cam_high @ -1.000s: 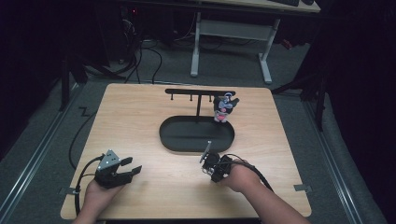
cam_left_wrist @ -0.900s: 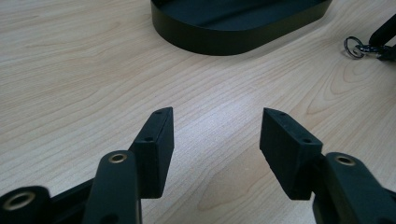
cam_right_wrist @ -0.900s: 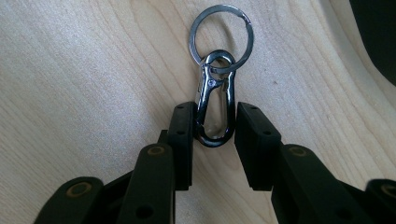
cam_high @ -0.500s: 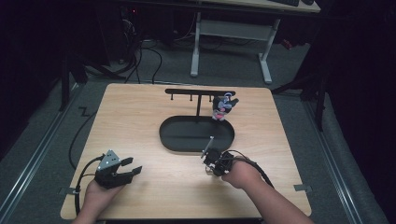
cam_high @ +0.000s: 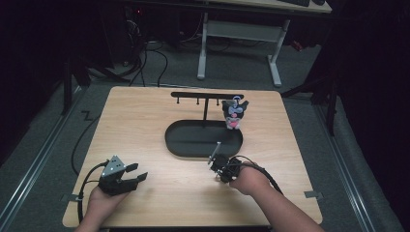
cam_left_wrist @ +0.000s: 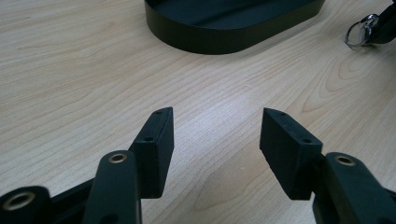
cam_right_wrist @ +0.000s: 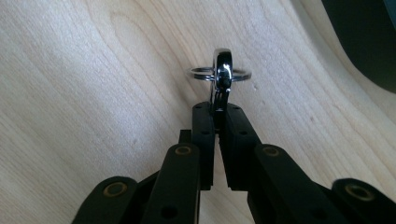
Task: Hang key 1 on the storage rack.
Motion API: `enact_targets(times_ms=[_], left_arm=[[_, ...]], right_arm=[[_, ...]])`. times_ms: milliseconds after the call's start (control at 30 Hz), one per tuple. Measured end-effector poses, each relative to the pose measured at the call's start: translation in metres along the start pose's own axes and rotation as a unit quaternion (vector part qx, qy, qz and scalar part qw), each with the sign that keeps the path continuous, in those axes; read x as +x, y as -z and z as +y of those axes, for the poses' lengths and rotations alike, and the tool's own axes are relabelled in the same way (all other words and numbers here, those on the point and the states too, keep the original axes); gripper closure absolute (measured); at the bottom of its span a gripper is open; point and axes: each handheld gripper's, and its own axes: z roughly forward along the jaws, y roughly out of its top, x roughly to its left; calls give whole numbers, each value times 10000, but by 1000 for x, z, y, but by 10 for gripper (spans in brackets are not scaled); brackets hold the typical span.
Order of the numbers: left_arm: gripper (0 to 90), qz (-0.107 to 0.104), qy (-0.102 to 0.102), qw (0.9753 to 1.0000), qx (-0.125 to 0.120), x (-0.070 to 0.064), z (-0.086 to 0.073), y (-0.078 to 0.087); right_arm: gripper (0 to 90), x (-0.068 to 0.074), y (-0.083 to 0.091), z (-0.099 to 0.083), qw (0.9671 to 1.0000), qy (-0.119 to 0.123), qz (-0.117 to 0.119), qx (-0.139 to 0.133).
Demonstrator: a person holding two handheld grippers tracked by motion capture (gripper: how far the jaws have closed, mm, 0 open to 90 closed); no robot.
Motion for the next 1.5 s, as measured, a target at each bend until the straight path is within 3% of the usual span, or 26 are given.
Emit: enact_targets(times_ms=[400,833,967,1367,1500], left_arm=[[453,2,-44,10000,4,0,0,0],[453,11,-72,10000,-8,-2,0,-1],[453,4,-78,10000,-3,-3,0,-1],[447,-25,-133,9998,-115,-3,0,1],[446,-42,-141,9998,-130,-3,0,1]], right_arm=[[854,-1,2,4,10000,9,43,-12],[853,-27,53,-10,9994,-333,56,109],[853,-36,68,-11,9985,-542,59,104],[852,-61,99,5,9950,-982,104,-145],[852,-70,105,15,9951,-983,27,-128]])
